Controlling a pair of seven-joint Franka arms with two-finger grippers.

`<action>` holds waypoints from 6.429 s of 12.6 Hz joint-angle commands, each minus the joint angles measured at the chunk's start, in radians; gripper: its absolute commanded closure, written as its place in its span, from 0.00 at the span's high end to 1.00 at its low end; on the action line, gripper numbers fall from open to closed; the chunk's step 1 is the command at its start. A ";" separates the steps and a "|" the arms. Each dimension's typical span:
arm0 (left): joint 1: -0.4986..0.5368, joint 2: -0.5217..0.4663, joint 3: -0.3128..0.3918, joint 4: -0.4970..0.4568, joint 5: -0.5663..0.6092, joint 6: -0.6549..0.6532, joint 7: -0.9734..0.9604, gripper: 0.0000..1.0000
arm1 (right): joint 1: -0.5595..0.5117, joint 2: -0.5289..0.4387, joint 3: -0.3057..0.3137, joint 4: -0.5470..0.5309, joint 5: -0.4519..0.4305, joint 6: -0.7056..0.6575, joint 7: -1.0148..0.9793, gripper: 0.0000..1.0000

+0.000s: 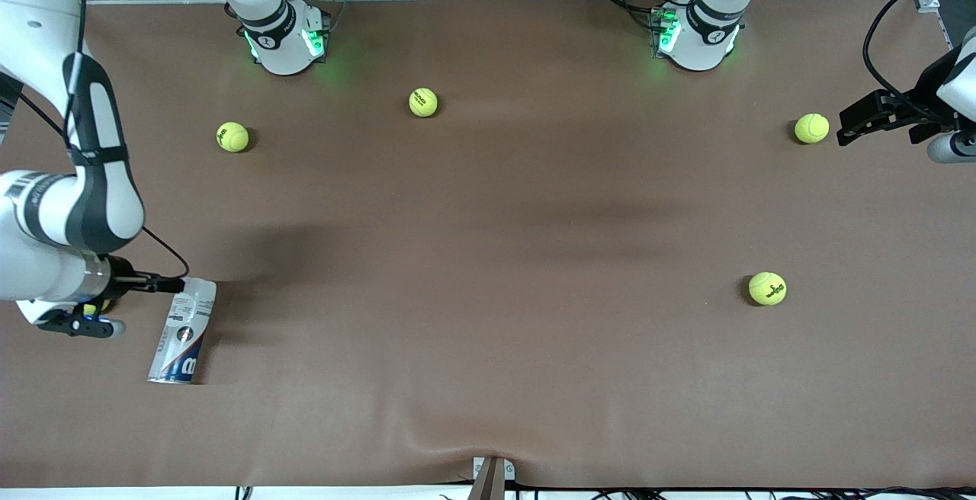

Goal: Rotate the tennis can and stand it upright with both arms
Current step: 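Reach the right gripper down and grasp the lying Wilson can, then lift and carry the can with the right gripper to mid-table, then release the can with the right gripper while the left gripper approaches, then grasp the can's end with the left gripper while the right gripper withdraws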

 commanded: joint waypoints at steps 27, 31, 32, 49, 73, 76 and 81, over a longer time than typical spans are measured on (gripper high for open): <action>0.012 0.014 0.003 0.013 -0.018 -0.014 0.027 1.00 | 0.074 0.052 0.171 0.031 0.014 0.223 -0.487 0.41; 0.012 0.015 0.003 0.012 -0.018 -0.014 0.027 1.00 | 0.324 0.062 0.206 0.031 -0.002 0.265 -0.505 0.49; 0.012 0.015 0.003 0.012 -0.018 -0.014 0.027 1.00 | 0.373 0.063 0.206 0.031 -0.003 0.266 -0.527 0.49; 0.008 0.081 -0.005 0.006 -0.077 -0.009 0.021 1.00 | 0.690 0.220 0.196 -0.043 -0.169 0.642 -0.782 1.00; -0.262 0.891 -0.011 0.111 -1.286 0.833 0.198 0.80 | 0.116 -0.363 0.198 -0.034 0.063 -0.166 -0.170 1.00; -0.311 0.961 -0.011 0.193 -1.286 0.914 0.199 0.71 | 0.125 -0.470 0.082 -0.031 0.063 -0.331 -0.154 1.00; -0.372 0.986 -0.011 0.223 -1.358 0.948 0.199 0.59 | 0.026 -0.549 0.023 -0.005 0.072 -0.494 -0.087 1.00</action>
